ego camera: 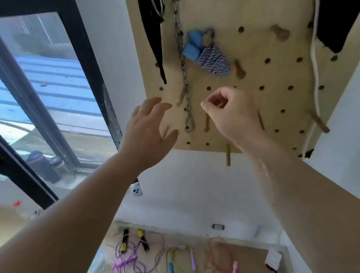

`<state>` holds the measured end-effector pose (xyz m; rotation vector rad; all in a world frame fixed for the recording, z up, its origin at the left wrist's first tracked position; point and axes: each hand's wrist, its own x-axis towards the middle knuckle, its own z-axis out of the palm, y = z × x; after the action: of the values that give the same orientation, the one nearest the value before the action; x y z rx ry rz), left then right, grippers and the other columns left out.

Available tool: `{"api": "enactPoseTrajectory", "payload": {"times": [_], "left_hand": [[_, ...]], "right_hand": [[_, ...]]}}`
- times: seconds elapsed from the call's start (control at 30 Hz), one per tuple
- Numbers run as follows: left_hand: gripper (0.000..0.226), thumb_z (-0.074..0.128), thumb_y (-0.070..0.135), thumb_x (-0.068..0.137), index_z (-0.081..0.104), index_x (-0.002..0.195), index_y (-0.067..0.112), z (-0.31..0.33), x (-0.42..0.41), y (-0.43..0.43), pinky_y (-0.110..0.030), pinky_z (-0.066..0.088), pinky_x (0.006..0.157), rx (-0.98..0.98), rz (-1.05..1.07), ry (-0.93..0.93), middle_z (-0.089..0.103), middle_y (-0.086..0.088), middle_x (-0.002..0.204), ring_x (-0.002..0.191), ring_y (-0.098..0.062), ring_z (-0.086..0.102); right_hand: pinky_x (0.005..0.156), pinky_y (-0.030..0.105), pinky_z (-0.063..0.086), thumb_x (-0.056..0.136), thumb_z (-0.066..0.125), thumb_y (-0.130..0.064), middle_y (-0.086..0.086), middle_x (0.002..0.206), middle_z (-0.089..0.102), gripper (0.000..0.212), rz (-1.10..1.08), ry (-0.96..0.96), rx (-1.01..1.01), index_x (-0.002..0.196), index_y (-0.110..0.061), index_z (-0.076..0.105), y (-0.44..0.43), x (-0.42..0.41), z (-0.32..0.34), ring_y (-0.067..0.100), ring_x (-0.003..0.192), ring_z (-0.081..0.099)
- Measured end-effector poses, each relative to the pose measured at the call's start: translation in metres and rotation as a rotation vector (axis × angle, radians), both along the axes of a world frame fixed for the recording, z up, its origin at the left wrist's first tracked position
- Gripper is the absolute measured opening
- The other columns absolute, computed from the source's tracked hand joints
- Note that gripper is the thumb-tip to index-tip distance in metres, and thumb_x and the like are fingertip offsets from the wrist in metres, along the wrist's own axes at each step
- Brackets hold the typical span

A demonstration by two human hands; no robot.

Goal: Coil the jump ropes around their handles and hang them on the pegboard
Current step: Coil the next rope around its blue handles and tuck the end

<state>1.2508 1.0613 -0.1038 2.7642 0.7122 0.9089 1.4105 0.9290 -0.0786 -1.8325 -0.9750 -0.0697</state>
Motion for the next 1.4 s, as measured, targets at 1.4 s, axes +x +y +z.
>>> {"api": "enactPoseTrajectory", "payload": {"times": [1.4], "left_hand": [[0.058, 0.06, 0.053, 0.093, 0.046, 0.144, 0.03, -0.896, -0.135, -0.049, -0.035, 0.049, 0.092, -0.926, 0.038, 1.234, 0.054, -0.001, 0.131, 0.119, -0.022, 0.053]], "right_hand": [[0.092, 0.034, 0.052, 0.083, 0.07, -0.051, -0.001, 0.119, 0.063, 0.043, 0.089, 0.843, -1.34, 0.118, -0.025, 0.066, -0.08, -0.126, -0.932, 0.024, 0.109, 0.062]]}}
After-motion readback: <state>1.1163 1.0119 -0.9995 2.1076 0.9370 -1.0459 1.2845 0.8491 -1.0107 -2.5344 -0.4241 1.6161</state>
